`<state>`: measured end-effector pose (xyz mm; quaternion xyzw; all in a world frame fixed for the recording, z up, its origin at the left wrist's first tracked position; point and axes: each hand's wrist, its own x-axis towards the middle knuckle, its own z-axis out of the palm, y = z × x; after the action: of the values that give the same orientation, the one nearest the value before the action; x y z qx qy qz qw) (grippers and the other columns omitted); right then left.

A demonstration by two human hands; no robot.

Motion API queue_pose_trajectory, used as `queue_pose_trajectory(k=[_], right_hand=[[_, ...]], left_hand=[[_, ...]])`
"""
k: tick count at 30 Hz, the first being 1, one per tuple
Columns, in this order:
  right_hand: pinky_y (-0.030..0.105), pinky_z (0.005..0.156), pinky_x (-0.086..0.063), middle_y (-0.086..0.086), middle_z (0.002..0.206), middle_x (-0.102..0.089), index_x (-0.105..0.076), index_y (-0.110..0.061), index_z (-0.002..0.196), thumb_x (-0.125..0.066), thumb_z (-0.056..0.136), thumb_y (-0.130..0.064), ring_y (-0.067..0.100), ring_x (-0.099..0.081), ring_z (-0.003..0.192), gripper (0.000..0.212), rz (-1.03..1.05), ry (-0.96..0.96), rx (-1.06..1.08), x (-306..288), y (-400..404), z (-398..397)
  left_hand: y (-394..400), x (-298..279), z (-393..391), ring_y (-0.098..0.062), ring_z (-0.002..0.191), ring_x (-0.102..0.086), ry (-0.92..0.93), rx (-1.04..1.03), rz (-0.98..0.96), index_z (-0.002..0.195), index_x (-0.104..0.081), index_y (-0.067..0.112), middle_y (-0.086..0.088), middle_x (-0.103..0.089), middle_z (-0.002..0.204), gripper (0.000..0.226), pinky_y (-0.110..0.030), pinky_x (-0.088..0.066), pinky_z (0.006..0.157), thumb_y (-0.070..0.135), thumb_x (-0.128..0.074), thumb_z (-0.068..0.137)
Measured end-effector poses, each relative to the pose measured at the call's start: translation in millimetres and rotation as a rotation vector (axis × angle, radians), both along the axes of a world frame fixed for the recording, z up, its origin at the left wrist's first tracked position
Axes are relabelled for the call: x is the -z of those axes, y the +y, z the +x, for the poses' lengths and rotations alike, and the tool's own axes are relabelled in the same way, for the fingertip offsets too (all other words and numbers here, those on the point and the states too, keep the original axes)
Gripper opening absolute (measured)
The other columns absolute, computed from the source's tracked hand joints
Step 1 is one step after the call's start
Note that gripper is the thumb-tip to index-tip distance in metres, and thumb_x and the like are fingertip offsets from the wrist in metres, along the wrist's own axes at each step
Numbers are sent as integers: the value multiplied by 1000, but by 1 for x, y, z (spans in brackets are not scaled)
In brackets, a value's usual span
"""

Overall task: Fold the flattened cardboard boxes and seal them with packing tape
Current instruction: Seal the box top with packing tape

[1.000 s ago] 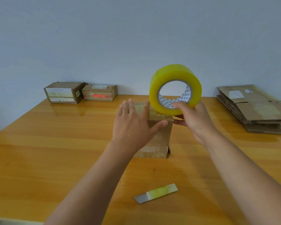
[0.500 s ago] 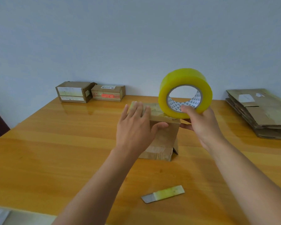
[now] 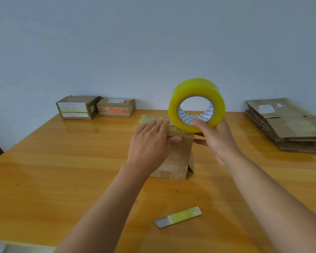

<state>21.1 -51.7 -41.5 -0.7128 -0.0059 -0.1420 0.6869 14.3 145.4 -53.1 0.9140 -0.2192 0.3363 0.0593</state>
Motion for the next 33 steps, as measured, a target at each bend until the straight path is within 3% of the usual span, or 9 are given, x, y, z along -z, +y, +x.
queue_pose_trajectory(k=[3,7,12,20,24,28,33], right_hand=[[45,73,-62,-4,117,-69,-53,-34,127,-76,77,-40,19,-70,102,55,33,18,-24,-4,2,3],[50,75,-62,-1,116,-69,-51,-33,126,-74,76,-38,22,-72,98,55,56,31,-62,-4,9,7],[46,72,-62,1,116,-68,-51,-32,126,-73,78,-36,24,-71,100,52,59,31,-66,-3,15,11],[41,65,-62,4,115,-67,-55,-28,124,-72,76,-30,24,-70,99,51,34,41,-43,-4,3,4],[40,63,-62,3,114,-67,-55,-28,122,-71,75,-30,21,-69,100,49,2,27,-20,-2,2,4],[51,70,-62,1,112,-68,-58,-32,118,-71,70,-36,25,-68,101,50,-19,51,31,-2,4,7],[42,65,-62,8,112,-68,-58,-26,118,-69,71,-30,29,-71,96,49,16,76,5,-6,3,4]], left_hand=[[1,0,3,-26,116,-65,-99,-19,-13,118,-68,6,-8,-70,121,66,-44,-51,94,58,-32,98],[6,6,4,-24,122,-61,-105,-51,-59,121,-68,14,-3,-68,128,63,-63,-44,97,61,-34,97],[12,8,8,-22,121,-62,-124,-21,-143,117,-70,16,1,-69,124,61,-46,-57,77,63,-37,96],[0,7,-11,-17,117,-65,-163,-90,-152,109,-73,23,7,-72,118,58,-36,-58,69,67,-38,93],[-2,8,-17,-15,116,-65,-172,-112,-146,107,-73,25,9,-72,116,56,-34,-57,64,67,-39,92],[-5,7,-13,-16,116,-65,-150,-123,-123,106,-73,25,9,-72,116,57,-35,-56,67,67,-36,93],[-6,1,-16,-13,105,-68,-96,-147,-82,97,-72,24,9,-73,101,62,-34,-53,60,70,-30,93]])
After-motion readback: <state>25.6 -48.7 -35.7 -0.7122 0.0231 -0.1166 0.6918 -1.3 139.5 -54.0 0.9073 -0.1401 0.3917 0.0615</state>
